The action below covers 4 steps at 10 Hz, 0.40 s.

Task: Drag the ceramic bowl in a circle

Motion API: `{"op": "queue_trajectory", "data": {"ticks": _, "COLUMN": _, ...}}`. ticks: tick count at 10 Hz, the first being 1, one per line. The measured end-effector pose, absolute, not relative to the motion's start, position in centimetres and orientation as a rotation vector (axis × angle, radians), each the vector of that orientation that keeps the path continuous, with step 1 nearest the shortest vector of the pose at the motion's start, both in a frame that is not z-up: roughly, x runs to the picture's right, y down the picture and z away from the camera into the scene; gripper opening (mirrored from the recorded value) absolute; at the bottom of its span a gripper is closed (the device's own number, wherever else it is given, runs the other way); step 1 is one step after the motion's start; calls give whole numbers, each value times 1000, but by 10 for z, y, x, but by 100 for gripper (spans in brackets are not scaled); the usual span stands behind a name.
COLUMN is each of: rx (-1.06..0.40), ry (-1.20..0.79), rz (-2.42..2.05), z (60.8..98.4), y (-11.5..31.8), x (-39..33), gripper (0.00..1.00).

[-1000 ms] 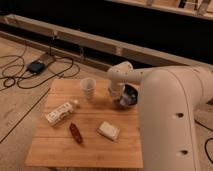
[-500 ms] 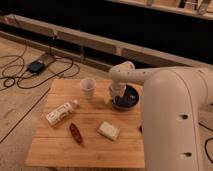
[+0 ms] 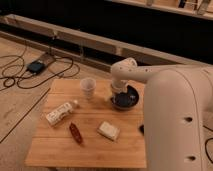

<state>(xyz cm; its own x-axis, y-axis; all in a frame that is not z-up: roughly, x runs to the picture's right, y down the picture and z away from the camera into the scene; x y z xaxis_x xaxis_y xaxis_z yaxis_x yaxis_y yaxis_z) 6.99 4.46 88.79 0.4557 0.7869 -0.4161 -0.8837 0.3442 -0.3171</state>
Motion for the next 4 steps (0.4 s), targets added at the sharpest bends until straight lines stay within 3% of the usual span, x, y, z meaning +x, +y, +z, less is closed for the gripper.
{"op": "queue_trajectory", "data": {"ticks": 4, "rx": -541, "ry": 187, "rz": 1103, "z": 884, "y": 39, "x": 68, "gripper": 80}}
